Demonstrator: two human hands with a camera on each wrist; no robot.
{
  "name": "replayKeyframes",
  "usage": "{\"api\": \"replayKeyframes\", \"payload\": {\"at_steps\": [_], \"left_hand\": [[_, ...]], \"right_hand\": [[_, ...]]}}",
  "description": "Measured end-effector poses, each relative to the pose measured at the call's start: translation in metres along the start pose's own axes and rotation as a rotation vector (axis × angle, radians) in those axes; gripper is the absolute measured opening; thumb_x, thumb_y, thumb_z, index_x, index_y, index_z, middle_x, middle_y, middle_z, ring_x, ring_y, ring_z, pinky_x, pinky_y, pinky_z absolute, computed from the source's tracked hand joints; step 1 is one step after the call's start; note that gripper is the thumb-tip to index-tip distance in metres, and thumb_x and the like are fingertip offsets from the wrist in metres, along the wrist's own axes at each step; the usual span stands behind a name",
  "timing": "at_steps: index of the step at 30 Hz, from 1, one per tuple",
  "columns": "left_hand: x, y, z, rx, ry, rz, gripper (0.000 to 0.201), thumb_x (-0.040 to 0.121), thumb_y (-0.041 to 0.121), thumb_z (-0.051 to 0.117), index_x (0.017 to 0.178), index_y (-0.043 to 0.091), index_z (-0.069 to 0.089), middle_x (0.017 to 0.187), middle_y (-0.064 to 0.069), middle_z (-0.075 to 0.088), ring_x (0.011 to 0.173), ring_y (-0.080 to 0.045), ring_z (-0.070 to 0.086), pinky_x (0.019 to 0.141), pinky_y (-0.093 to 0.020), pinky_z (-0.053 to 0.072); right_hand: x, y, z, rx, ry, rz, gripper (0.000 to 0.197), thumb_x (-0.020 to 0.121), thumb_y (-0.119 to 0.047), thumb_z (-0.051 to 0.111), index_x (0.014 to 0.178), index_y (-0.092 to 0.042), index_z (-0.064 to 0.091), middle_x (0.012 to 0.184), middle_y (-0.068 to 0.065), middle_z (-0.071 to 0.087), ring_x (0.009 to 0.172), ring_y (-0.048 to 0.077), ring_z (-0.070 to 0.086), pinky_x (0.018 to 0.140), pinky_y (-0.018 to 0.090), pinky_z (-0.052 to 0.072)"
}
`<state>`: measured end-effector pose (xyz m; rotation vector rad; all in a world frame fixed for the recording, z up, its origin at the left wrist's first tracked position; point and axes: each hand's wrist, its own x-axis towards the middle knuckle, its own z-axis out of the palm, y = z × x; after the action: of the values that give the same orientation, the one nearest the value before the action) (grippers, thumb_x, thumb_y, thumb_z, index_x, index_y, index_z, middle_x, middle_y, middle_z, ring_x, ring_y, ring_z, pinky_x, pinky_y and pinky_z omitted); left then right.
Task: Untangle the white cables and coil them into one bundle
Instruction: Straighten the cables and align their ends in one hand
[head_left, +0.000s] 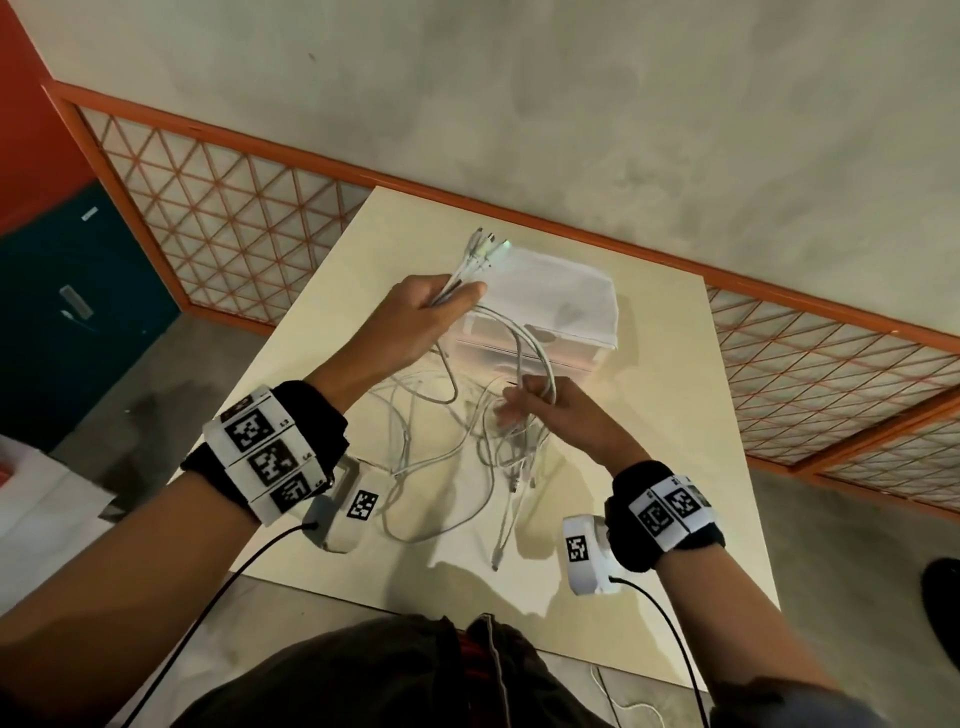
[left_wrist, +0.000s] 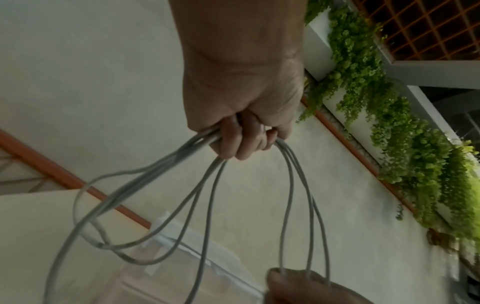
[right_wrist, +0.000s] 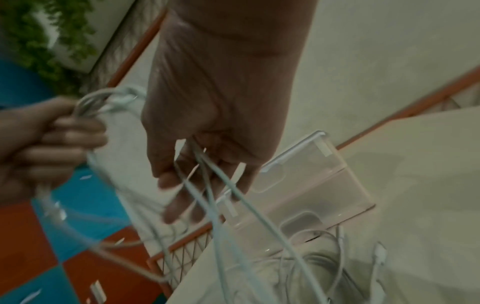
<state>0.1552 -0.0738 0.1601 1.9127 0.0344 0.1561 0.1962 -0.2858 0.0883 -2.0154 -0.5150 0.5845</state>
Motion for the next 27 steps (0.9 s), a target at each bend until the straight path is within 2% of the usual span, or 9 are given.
{"api": "replayKeyframes", "payload": {"at_steps": [3, 6, 11, 15, 17, 19, 22, 24, 27], "left_hand": [[0.000, -0.010, -0.019, 0.138, 0.015, 0.013, 0.046, 0.093, 0.034, 0.056, 0.056, 0.020, 0.034, 0.053, 0.006, 0.028, 0.043, -0.004, 0.027, 0.051, -0.025, 0.024], [-0.005, -0.025, -0.028, 0.292, -0.126, -0.008, 0.042, 0.091, 0.040, 0.058, 0.057, 0.017, 0.046, 0.054, 0.004, 0.041, 0.045, -0.003, 0.036, 0.047, -0.018, 0.029], [-0.013, -0.047, -0.011, 0.495, -0.467, -0.163, 0.035, 0.091, 0.045, 0.055, 0.064, 0.022, 0.052, 0.063, 0.007, 0.056, 0.062, -0.015, 0.054, 0.056, -0.020, 0.038], [-0.026, -0.074, 0.012, 0.505, -0.730, -0.262, 0.039, 0.095, 0.043, 0.049, 0.066, 0.018, 0.051, 0.062, 0.003, 0.057, 0.064, -0.019, 0.055, 0.062, -0.025, 0.041], [-0.034, -0.087, 0.020, 0.441, -0.788, -0.342, 0.039, 0.095, 0.044, 0.049, 0.069, 0.015, 0.053, 0.060, 0.002, 0.055, 0.062, -0.021, 0.050, 0.062, -0.029, 0.038], [-0.036, -0.095, 0.027, 0.376, -0.796, -0.395, 0.039, 0.093, 0.045, 0.052, 0.069, 0.014, 0.053, 0.058, 0.002, 0.053, 0.053, -0.018, 0.043, 0.055, -0.028, 0.034], [-0.032, -0.091, 0.034, 0.392, -0.843, -0.369, 0.039, 0.093, 0.043, 0.054, 0.067, 0.013, 0.055, 0.054, 0.003, 0.054, 0.038, -0.008, 0.038, 0.043, -0.017, 0.030], [-0.031, -0.090, 0.037, 0.398, -0.885, -0.376, 0.040, 0.093, 0.041, 0.054, 0.069, 0.010, 0.057, 0.050, 0.004, 0.057, 0.035, -0.006, 0.036, 0.038, -0.016, 0.028], [-0.035, -0.093, 0.041, 0.384, -0.937, -0.452, 0.038, 0.092, 0.042, 0.056, 0.070, 0.011, 0.056, 0.049, 0.004, 0.060, 0.035, -0.007, 0.034, 0.037, -0.018, 0.025]], "right_hand": [[-0.004, 0.006, -0.016, 0.049, 0.071, -0.004, 0.044, 0.089, -0.036, 0.063, 0.079, 0.006, 0.057, 0.061, 0.007, 0.049, 0.050, 0.012, 0.052, 0.059, 0.025, 0.044], [-0.008, 0.018, -0.033, -0.072, 0.110, 0.014, 0.053, 0.078, -0.041, 0.074, 0.062, -0.006, 0.037, 0.058, 0.000, 0.025, 0.049, 0.009, 0.026, 0.053, 0.027, 0.023], [-0.026, 0.029, -0.044, -0.127, 0.038, 0.173, 0.063, 0.083, -0.070, 0.047, 0.063, -0.011, 0.055, 0.046, -0.010, 0.043, 0.046, 0.008, 0.037, 0.057, 0.024, 0.031], [-0.031, 0.065, -0.026, -0.436, -0.103, 0.369, 0.060, 0.097, -0.052, 0.036, 0.054, -0.015, 0.056, 0.049, -0.004, 0.051, 0.050, 0.012, 0.049, 0.062, 0.025, 0.038], [-0.033, 0.085, -0.014, -0.473, -0.206, 0.466, 0.054, 0.100, -0.044, 0.034, 0.062, -0.014, 0.057, 0.058, 0.001, 0.057, 0.061, 0.019, 0.057, 0.068, 0.026, 0.042], [-0.031, 0.100, -0.003, -0.537, -0.306, 0.508, 0.044, 0.101, -0.038, 0.036, 0.083, -0.007, 0.061, 0.085, 0.013, 0.067, 0.089, 0.030, 0.064, 0.083, 0.032, 0.043], [-0.017, 0.101, 0.003, -0.635, -0.234, 0.429, 0.025, 0.097, -0.026, 0.048, 0.097, -0.006, 0.064, 0.116, 0.016, 0.063, 0.113, 0.030, 0.058, 0.083, 0.029, 0.035], [-0.003, 0.097, 0.005, -0.610, -0.143, 0.337, 0.014, 0.095, -0.017, 0.053, 0.094, -0.007, 0.063, 0.110, 0.014, 0.064, 0.111, 0.028, 0.057, 0.077, 0.024, 0.031], [0.020, 0.099, 0.009, -0.611, -0.009, 0.191, 0.019, 0.093, -0.009, 0.052, 0.108, -0.003, 0.063, 0.104, 0.018, 0.059, 0.106, 0.036, 0.057, 0.088, 0.030, 0.037]]}}
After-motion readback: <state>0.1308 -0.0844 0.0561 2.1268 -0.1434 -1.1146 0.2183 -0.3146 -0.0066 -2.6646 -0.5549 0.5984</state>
